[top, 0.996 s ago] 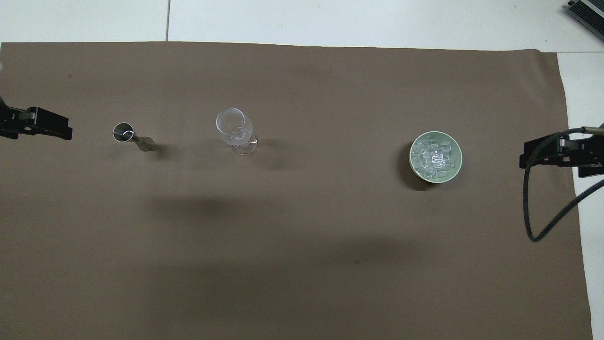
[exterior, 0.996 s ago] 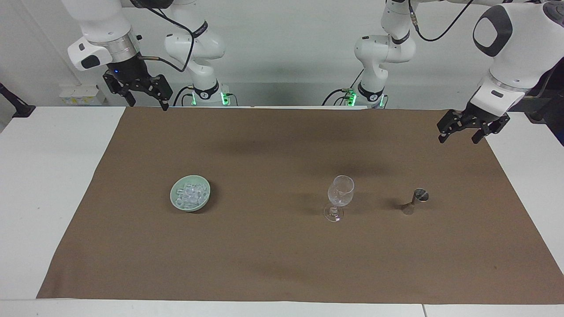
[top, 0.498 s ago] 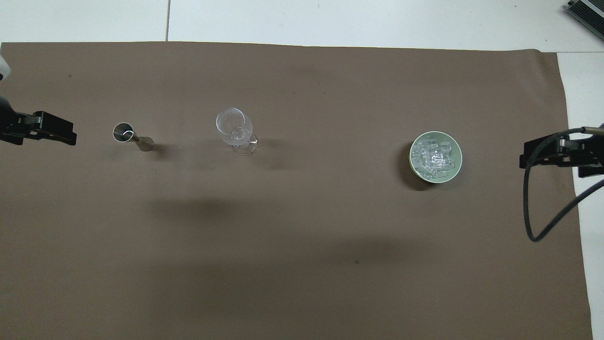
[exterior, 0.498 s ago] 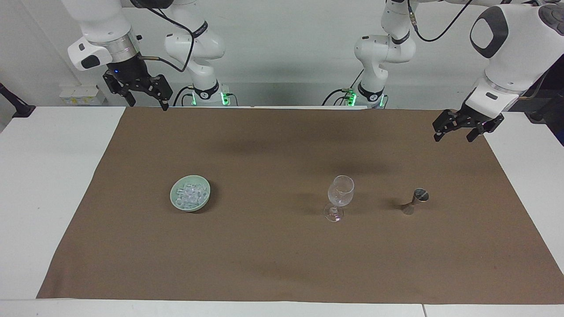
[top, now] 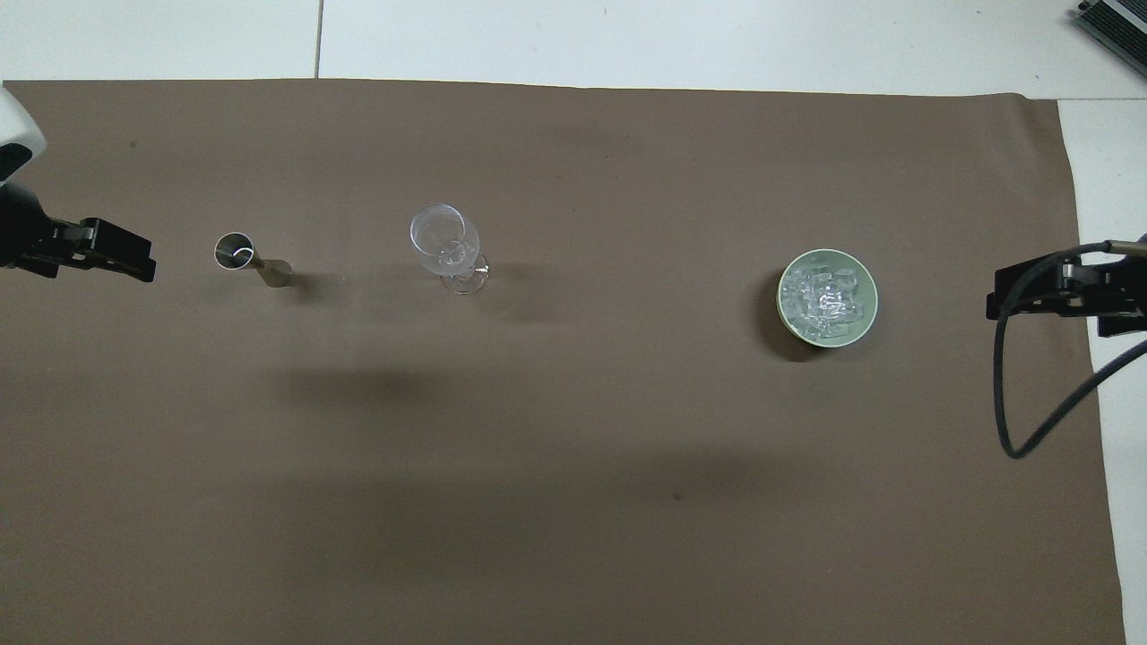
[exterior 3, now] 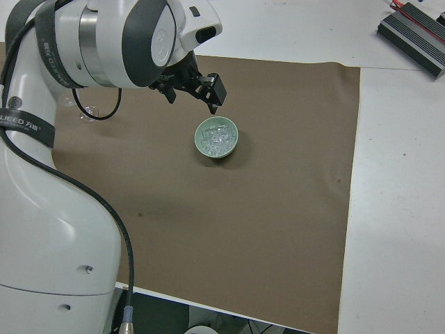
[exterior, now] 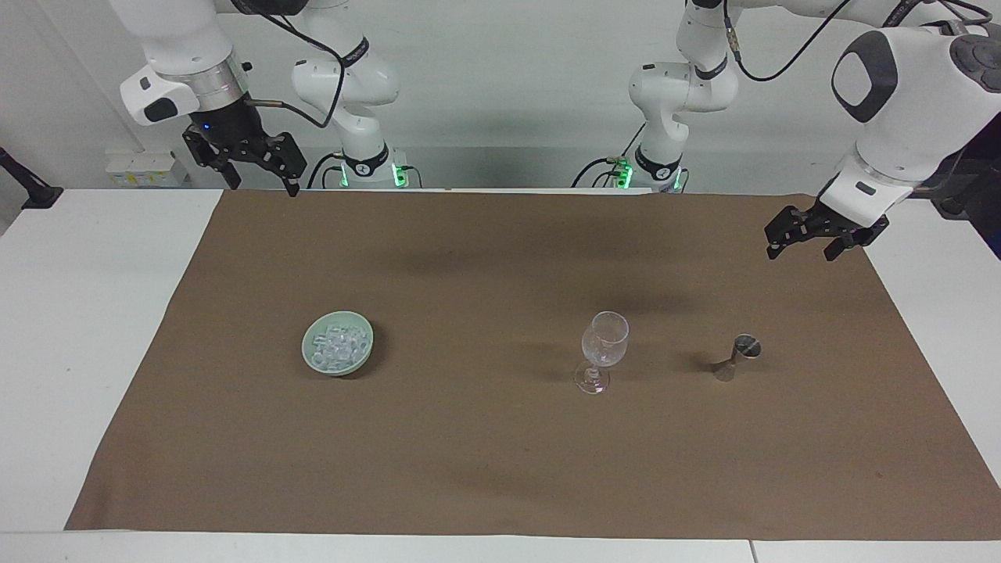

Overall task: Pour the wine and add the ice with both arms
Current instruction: 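Open the left gripper and reach toward the small silver cup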

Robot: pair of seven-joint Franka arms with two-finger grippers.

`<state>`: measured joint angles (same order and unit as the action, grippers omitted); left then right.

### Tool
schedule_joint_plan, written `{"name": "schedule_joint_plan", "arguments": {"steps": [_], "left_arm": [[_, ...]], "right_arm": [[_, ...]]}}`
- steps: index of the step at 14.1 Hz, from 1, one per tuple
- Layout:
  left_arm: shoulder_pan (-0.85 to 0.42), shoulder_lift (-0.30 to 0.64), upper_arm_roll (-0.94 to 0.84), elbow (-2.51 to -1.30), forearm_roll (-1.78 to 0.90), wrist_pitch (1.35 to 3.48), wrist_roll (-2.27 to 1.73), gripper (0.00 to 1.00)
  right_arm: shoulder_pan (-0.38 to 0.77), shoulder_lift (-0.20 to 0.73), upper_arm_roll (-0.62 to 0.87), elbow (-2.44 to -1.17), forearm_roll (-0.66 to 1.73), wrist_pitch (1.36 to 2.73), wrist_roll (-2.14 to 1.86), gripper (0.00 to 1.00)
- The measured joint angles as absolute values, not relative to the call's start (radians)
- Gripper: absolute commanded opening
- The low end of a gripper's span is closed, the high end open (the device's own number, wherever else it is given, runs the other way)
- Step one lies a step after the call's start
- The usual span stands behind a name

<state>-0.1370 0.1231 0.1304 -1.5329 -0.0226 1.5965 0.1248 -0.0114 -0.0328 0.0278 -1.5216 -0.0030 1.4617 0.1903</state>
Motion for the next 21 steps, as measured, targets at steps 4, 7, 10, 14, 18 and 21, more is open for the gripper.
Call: {"name": "schedule_joint_plan", "arguments": {"steps": [4,7,10,14,18,21], "left_arm": [[-0.064,0.153,0.135,-1.534,-0.071,1.626,0.391,1.00],[0.020,0.194,0.138,-1.538,-0.183,1.640,0.615,1.00],[0.083,0.254,0.139,-1.540,-0.336,1.648,0.888,1.00],[0.154,0.338,0.139,-1.543,-0.535,1.651,1.260,1.00],[0.207,0.431,0.139,-1.545,-0.718,1.653,1.591,1.00],[0.240,0.485,0.138,-1.546,-0.798,1.654,1.804,1.00]], "right_arm": [[-0.011,-0.033,0.028,-1.522,-0.003,1.462,0.190,1.00],[-0.011,-0.033,0.028,-1.522,-0.003,1.462,0.190,1.00],[-0.011,-0.033,0.028,-1.522,-0.003,1.462,0.190,1.00],[-0.011,-0.033,0.028,-1.522,-0.003,1.462,0.190,1.00],[-0.011,-0.033,0.028,-1.522,-0.003,1.462,0.190,1.00],[-0.011,-0.033,0.028,-1.522,-0.003,1.462,0.190,1.00]]}}
